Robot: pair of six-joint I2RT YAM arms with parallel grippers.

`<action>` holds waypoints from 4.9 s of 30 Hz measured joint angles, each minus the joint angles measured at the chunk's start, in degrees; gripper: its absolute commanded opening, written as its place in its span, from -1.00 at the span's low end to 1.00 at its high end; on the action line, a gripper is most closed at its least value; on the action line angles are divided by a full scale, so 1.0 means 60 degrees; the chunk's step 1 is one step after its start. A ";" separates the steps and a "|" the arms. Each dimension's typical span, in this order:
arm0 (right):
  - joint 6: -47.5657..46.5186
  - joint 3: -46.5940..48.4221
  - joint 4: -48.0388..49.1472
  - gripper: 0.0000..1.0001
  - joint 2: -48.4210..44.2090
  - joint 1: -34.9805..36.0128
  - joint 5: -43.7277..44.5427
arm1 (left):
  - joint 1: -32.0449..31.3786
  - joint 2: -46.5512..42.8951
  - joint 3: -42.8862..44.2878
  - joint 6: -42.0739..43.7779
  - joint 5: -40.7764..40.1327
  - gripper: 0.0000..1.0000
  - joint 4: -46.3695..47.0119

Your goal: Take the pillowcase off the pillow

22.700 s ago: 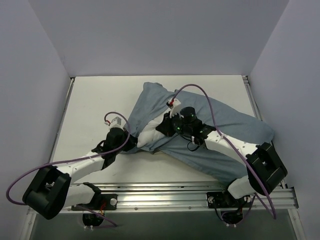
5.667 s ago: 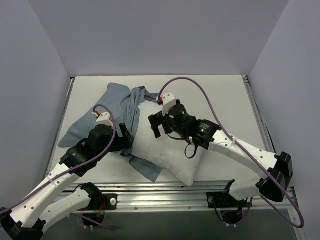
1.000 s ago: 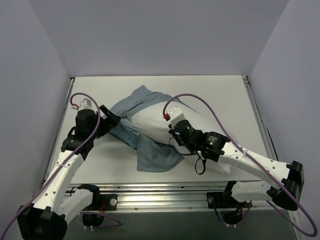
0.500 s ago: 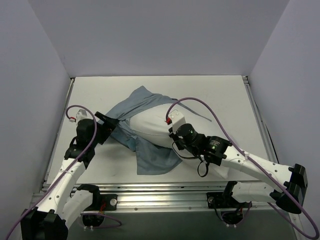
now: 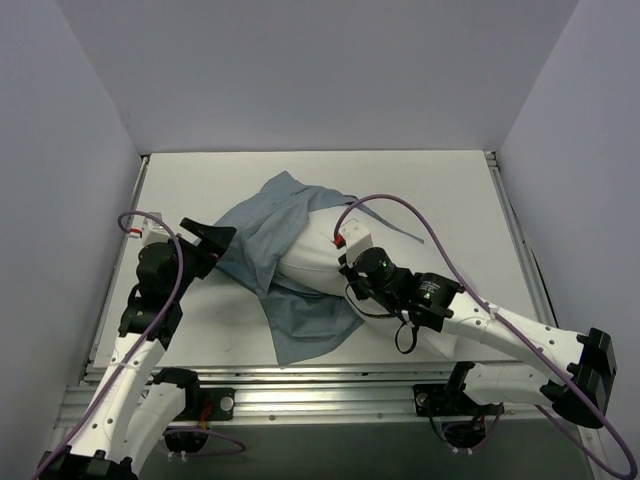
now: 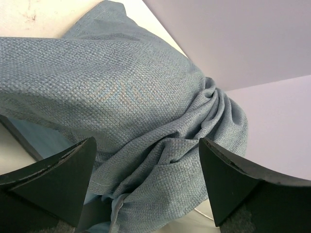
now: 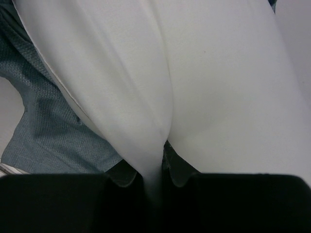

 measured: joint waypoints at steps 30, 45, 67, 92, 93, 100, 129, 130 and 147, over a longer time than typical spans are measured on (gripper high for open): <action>0.0306 -0.0492 0.0229 -1.00 -0.0412 -0.0022 -0.0138 | 0.0816 0.3202 -0.0036 0.0051 -0.2539 -0.61 0.2087; 0.2018 0.0295 -0.2561 -1.00 -0.1993 -0.0251 0.1701 | 0.3093 0.3942 0.2109 0.0962 -0.2801 -0.95 0.0761; 0.2229 0.3934 -0.6459 -1.00 -0.4342 -0.0255 0.3952 | 0.3096 0.7672 0.6062 0.4175 -0.4506 -0.95 -0.0896; 0.2208 0.7053 -0.8185 -1.00 -0.4102 0.1137 0.5053 | 0.3585 1.0346 1.0025 0.5176 -0.5115 -0.95 -0.2856; 0.2211 0.7216 -0.8196 -1.00 -0.4102 0.1133 0.5136 | 0.3654 1.0488 1.0167 0.5173 -0.5111 -0.95 -0.2962; 0.2025 0.7238 -0.7909 -1.00 -0.4149 0.1151 0.5523 | 0.3814 1.0710 1.0054 0.5067 -0.4382 -0.95 -0.3064; -0.0586 0.5348 -0.0601 -1.00 0.2386 -0.5756 0.3289 | 0.1366 0.4120 0.8470 0.5064 0.1934 -0.87 -0.4073; -0.0736 0.5278 -0.0503 -1.00 0.2386 -0.5767 0.3337 | 0.1042 0.3865 0.8189 0.4987 0.2076 -0.88 -0.4054; 0.0703 0.0820 0.2171 -1.00 0.2473 -0.5501 0.0765 | 0.0433 0.1464 0.2437 0.4557 0.0692 0.27 -0.4659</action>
